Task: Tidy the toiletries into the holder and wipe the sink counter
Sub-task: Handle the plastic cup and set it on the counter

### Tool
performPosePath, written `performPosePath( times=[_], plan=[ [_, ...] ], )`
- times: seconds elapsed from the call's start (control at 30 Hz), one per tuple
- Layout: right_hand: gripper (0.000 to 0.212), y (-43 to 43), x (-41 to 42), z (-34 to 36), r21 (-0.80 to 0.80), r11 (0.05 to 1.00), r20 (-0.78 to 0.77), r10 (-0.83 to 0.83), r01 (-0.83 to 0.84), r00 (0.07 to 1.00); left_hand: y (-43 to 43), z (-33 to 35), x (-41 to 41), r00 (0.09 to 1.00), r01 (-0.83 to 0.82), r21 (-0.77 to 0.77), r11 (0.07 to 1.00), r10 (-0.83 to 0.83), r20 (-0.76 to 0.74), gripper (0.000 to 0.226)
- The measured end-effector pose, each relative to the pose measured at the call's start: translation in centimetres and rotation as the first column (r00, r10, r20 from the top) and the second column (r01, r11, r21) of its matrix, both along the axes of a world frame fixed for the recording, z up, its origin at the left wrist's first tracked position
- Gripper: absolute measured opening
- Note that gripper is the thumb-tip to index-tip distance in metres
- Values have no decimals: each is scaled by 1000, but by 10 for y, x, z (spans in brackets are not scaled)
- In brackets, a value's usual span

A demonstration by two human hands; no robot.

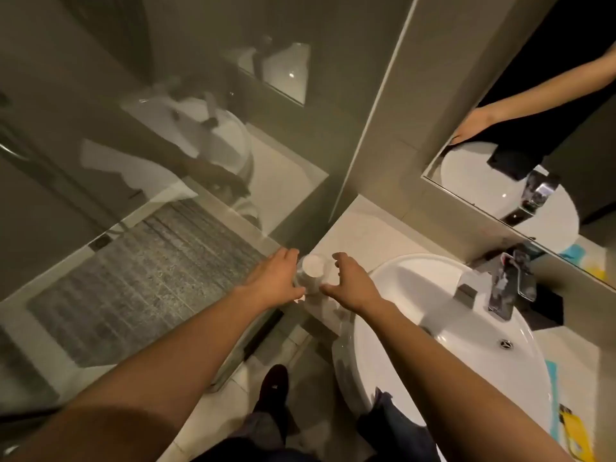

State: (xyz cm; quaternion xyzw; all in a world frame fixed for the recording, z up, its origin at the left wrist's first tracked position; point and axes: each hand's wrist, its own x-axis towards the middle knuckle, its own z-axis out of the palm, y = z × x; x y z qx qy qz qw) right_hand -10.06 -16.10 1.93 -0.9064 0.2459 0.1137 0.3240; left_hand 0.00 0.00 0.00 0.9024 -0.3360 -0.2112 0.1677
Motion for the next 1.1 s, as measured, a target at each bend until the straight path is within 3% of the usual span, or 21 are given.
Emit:
performPosePath(
  times=[0.13, 0.2, 0.33, 0.5, 0.8, 1.1],
  plan=[
    [95, -10, 16, -12, 19, 1000, -102, 11, -9, 995, -13, -13, 17, 993, 50, 55, 997, -44, -110, 97],
    [97, -14, 23, -20, 26, 1000, -115, 20, -17, 993, -21, -19, 23, 985, 74, 49, 996, -65, -159, 100],
    [82, -16, 31, -29, 76, 993, -96, 93, -86, 991, -25, -30, 27, 972, 88, -20, 996, -91, -216, 85],
    [63, -16, 36, -37, 124, 986, -44, 114, -108, 992, -25, -35, 23, 966, -10, -94, 996, -14, -257, 67],
    [60, -41, 3, -8, 200, 979, 165, -6, -27, 986, -50, 9, 12, 976, 36, -170, 985, -71, -207, 62],
    [60, -132, -94, 96, 109, 978, 383, -209, 180, 900, -165, 117, -32, 916, 381, -300, 875, -401, -8, 57]
  ],
)
